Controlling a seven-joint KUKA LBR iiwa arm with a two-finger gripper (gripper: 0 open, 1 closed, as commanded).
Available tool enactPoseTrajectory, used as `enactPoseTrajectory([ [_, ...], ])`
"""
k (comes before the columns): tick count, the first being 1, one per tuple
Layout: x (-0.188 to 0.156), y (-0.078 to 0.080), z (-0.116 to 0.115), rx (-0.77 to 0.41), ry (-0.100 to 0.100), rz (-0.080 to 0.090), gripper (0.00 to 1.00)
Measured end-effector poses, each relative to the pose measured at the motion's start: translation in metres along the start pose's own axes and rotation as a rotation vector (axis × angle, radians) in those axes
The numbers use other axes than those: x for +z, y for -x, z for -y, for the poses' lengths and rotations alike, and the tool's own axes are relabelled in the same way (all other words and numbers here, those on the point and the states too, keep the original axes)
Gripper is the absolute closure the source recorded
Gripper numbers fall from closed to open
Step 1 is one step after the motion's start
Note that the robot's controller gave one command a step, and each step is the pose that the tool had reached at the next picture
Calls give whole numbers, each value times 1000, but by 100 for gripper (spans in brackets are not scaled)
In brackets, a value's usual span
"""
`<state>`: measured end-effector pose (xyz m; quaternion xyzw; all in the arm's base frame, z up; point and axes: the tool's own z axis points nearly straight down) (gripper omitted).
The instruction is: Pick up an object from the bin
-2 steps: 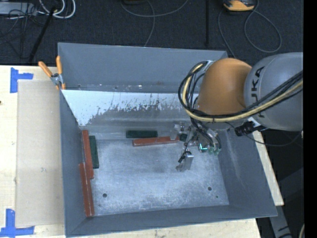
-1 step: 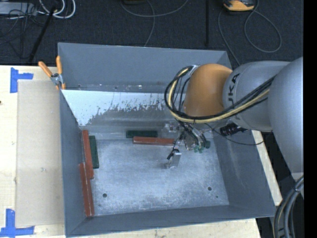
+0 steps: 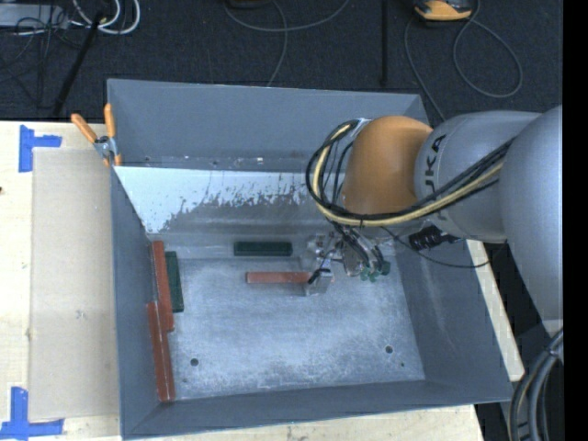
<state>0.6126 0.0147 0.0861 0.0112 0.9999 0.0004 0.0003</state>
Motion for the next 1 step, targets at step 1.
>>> enactPoseTrajectory([
  [1,-157,-13,40,33,-1,9,100],
])
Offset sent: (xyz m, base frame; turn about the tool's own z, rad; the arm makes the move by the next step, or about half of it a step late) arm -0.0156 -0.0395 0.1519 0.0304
